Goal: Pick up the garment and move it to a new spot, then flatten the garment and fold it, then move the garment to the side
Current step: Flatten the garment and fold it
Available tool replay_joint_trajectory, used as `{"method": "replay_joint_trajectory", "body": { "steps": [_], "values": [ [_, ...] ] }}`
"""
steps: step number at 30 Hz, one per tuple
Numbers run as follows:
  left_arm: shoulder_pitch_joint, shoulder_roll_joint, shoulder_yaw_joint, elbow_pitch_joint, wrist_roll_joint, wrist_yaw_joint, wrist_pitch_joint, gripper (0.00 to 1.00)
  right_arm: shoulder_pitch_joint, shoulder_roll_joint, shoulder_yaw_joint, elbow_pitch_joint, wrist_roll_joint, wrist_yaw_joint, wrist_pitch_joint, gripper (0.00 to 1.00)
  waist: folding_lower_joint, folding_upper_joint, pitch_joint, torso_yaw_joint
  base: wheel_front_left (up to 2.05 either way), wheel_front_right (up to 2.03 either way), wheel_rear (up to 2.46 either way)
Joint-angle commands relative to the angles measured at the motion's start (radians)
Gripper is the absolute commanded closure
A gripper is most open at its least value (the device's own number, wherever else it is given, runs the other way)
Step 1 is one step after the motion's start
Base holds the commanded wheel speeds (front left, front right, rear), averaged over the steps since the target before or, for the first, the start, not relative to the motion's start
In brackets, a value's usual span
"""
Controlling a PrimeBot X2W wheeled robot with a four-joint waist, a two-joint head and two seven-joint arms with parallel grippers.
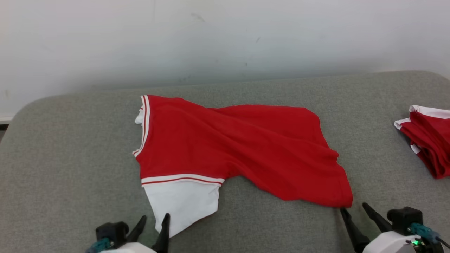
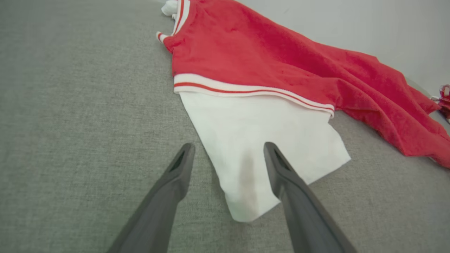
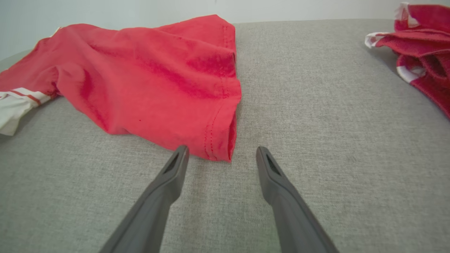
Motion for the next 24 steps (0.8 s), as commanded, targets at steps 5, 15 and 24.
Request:
{"method": "replay_joint_trajectory", "body": {
  "steps": [5, 15, 24],
  "values": [
    [-0.039, 0.002, -0.020, 0.025, -0.015, 0.012, 0.082, 0.00, -0.084, -0.015, 0.078, 0.076, 0.049, -0.002, -0.001, 0.00, 0.0000, -0.0001, 0.024, 0.008, 0.00, 0.00, 0.00],
    [-0.042, -0.007, -0.078, 0.050, -0.038, -0.006, 0.224, 0.00, -0.184, -0.025, 0.215, 0.195, 0.145, -0.002, -0.041, 0.00, 0.0000, -0.0001, 0.044, 0.021, 0.00, 0.00, 0.00],
    [-0.036, -0.002, -0.087, -0.022, -0.061, 0.001, 0.240, 1.00, -0.228, -0.037, 0.317, 0.249, 0.225, -0.002, -0.119, 1.00, 0.0000, -0.0001, 0.034, 0.034, 0.00, 0.00, 0.00]
  ]
}}
